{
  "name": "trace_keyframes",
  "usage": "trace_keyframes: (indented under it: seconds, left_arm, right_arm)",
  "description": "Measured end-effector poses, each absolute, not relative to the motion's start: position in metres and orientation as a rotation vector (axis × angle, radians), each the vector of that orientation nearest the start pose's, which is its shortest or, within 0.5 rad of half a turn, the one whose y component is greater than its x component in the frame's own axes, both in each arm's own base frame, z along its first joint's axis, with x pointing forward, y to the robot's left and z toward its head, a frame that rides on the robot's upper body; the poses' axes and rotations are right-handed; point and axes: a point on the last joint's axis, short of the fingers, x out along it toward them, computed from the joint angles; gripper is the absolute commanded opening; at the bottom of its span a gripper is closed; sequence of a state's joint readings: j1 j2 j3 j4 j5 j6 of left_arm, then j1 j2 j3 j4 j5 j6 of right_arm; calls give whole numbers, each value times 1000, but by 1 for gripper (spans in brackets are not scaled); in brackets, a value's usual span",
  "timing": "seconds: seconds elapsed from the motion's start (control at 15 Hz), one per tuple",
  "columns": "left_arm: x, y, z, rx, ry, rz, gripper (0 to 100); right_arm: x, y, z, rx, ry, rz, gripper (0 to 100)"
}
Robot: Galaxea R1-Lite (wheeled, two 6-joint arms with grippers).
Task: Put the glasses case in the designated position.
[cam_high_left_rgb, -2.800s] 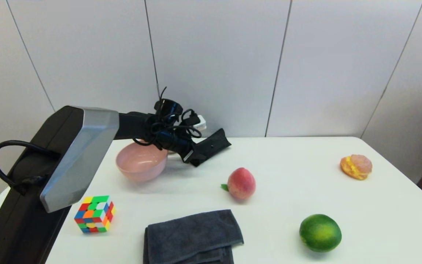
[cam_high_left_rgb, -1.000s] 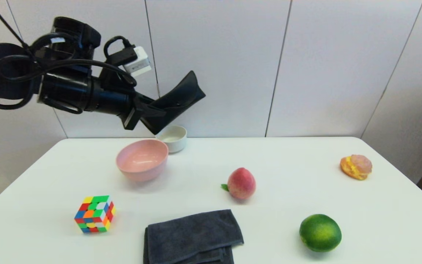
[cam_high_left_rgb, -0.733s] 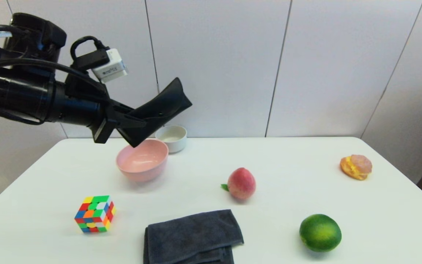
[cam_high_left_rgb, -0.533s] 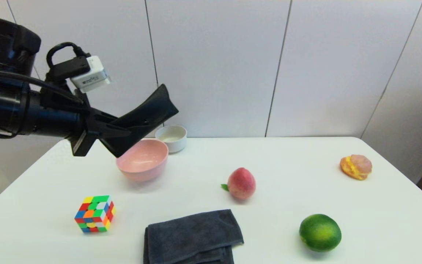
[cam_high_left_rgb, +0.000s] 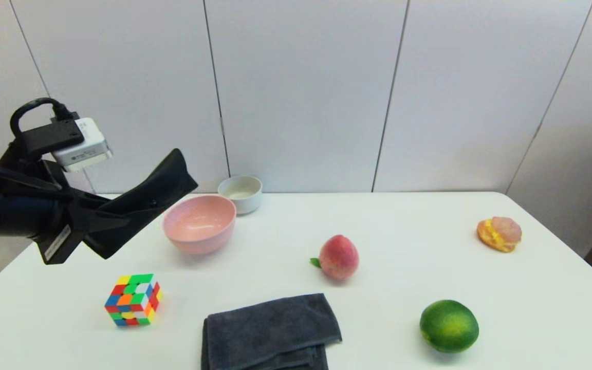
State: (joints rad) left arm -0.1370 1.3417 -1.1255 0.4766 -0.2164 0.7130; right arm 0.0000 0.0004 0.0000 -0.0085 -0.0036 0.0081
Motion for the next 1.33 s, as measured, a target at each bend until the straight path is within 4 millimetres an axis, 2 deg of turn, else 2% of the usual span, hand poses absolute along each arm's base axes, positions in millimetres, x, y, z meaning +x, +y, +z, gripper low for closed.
trace_keyframes:
  seconds: [0.47,0.73,1.33]
  left_arm:
    - [182,-22,258,619,628,-364,0]
    - [174,-19,243,598,697,-306,0]
    - [168,-14,222,422,850,-216,0]
  right_arm:
    - [-23,0,76,8,-9,-3,100]
    - [-23,0,76,9,-9,-3,100]
    - [-23,0,76,9,-9,-3,100]
